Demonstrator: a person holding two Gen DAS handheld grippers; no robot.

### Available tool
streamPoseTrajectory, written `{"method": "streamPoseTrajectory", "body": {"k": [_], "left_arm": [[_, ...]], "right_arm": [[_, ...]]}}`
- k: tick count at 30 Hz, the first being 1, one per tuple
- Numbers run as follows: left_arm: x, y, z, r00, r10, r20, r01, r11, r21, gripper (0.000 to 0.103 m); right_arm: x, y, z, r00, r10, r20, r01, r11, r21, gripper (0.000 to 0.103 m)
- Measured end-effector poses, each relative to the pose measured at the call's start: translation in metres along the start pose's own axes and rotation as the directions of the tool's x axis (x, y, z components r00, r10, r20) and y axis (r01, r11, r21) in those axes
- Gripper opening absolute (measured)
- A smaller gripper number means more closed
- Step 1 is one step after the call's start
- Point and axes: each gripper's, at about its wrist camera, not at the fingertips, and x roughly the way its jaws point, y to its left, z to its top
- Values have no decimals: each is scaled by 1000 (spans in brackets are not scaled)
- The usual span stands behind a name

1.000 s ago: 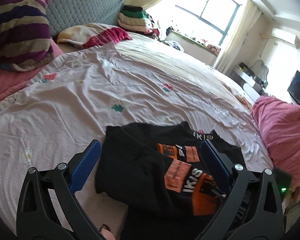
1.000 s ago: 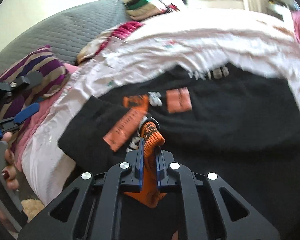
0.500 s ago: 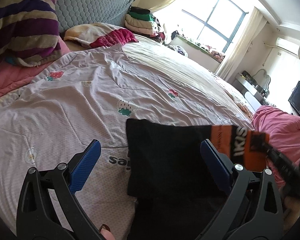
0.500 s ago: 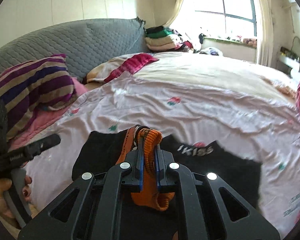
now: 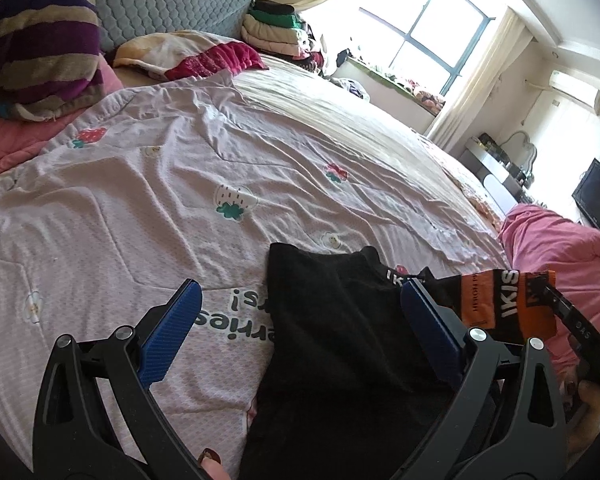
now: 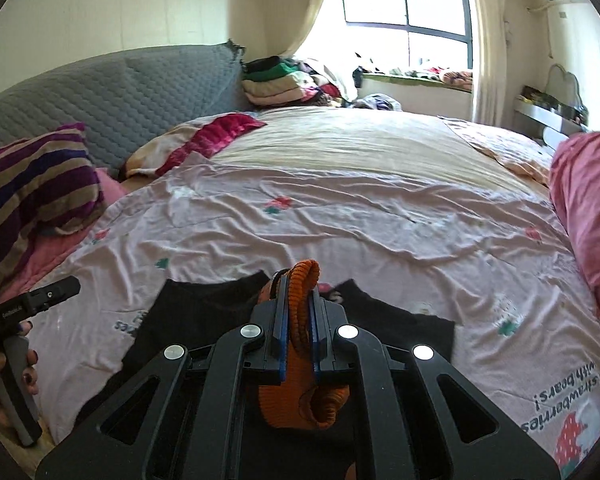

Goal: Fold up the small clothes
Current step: 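Carry the cuff over the shirt and lower it with the right tool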

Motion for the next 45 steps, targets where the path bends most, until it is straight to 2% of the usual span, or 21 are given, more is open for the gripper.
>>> {"method": "streamPoseTrajectory", "body": {"k": [5,6,8,17,37,42,45], "left_arm": [[23,-12,-6,999,25,-25,-24,999,33,91],[30,-14,-7,999,31,-33,-30,999,42,88],[41,-18,-10,998,33,-56,-30,998,50,75],[75,-44,-31,989,16,-144,6,989,151,53],[90,-63,-46,978,56,-201,-6,971,239,53],[96,-71,-53,971,72,-229,-3,958,286,53],[103,-73,-60,963,100,-251,-16,949,316,53]], "right_arm": [[4,-17,-13,1000,-25,-17,25,999,26,7],[5,-19,-15,999,-27,-22,28,999,30,7],[9,-24,-20,999,-34,-36,36,999,41,7],[25,-43,-39,995,-53,-84,60,996,73,7],[37,-58,-64,984,-113,-136,131,982,133,10],[33,-53,-65,978,-182,-104,193,975,111,16],[35,-49,-66,982,-156,-110,167,981,99,21]]}}
